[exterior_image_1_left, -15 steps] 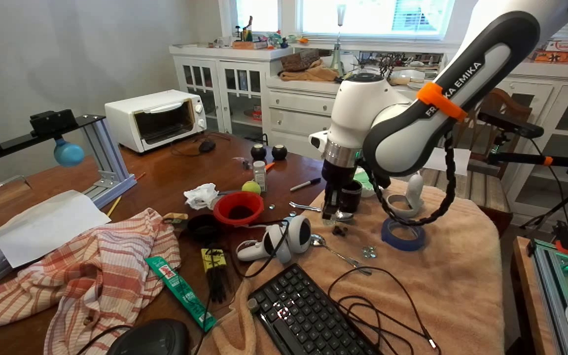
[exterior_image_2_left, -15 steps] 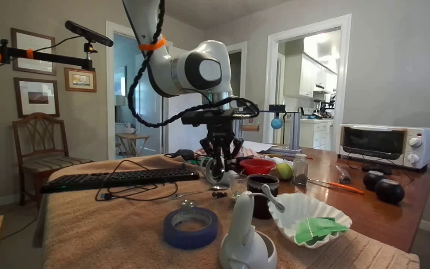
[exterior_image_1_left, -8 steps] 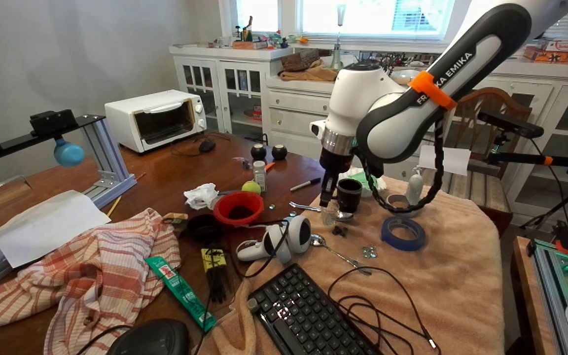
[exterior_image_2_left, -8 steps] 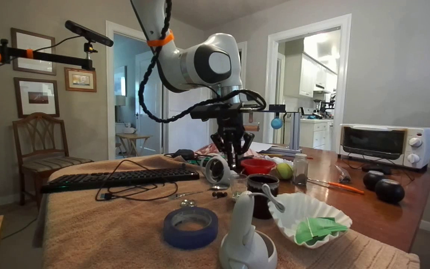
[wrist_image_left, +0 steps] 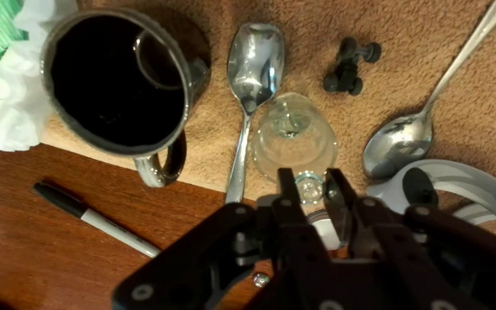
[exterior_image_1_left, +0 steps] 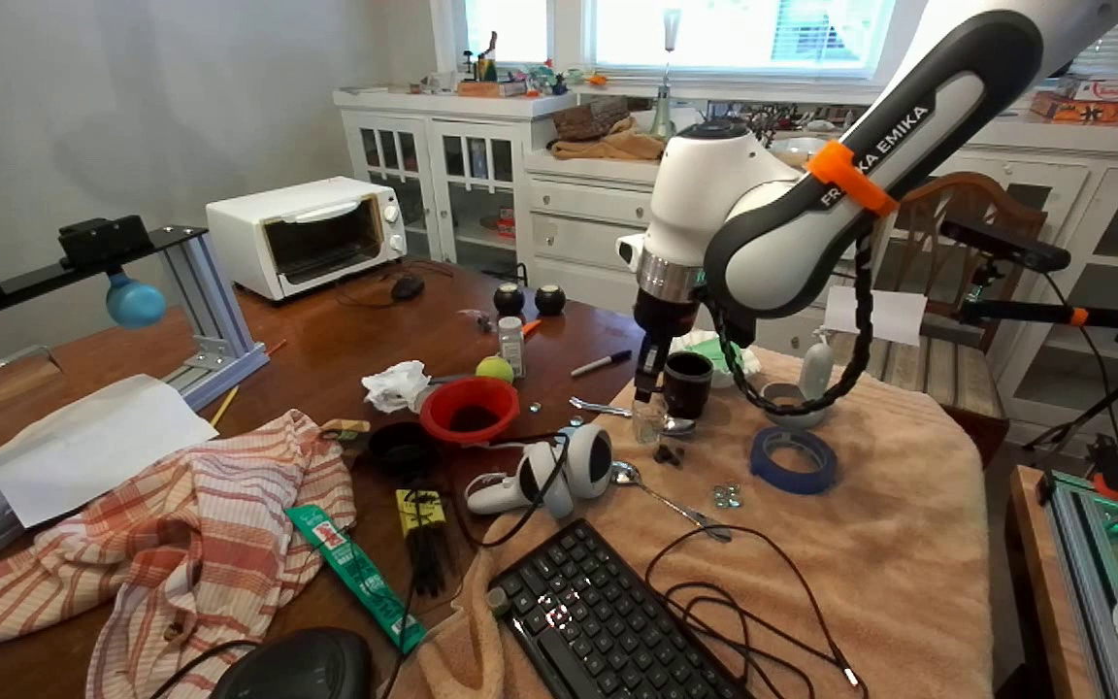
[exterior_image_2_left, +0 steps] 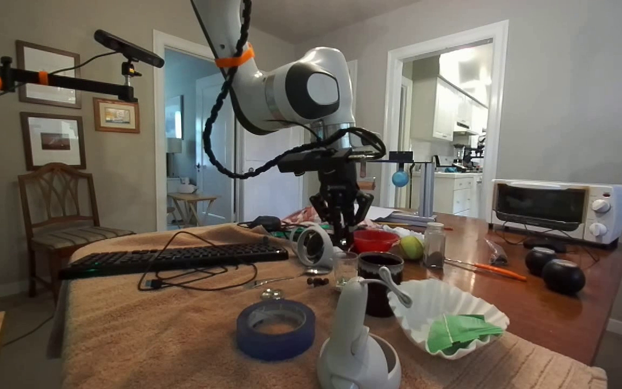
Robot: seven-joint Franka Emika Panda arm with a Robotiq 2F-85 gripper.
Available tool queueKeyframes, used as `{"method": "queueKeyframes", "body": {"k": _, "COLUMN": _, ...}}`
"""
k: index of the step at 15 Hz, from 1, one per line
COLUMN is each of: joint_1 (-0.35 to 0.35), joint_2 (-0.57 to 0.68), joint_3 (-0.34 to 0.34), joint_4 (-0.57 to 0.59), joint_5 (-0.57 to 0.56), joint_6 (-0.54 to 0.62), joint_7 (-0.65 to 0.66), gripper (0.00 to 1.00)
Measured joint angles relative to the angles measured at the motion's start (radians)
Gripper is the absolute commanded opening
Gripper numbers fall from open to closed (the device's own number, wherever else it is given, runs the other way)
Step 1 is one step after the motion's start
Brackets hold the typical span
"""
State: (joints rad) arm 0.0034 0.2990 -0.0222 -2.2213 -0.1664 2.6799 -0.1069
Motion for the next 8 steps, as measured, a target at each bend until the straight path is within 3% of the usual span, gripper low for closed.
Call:
{"method": "queueKeyframes", "body": {"k": 6, "joint_1": 0.019, "joint_2": -0.001, "joint_3": -0.013, "joint_4": -0.011, "joint_5": -0.063, "joint_6": -0.003, "joint_7": 0.034, "gripper": 0.99}}
{"method": "queueKeyframes", "body": {"k": 8, "joint_1": 0.021, "joint_2": -0.008, "joint_3": -0.003, "joint_4": -0.027, "joint_5": -0.063, "joint_6": -0.039, "joint_7": 0.014, "gripper": 1.00}}
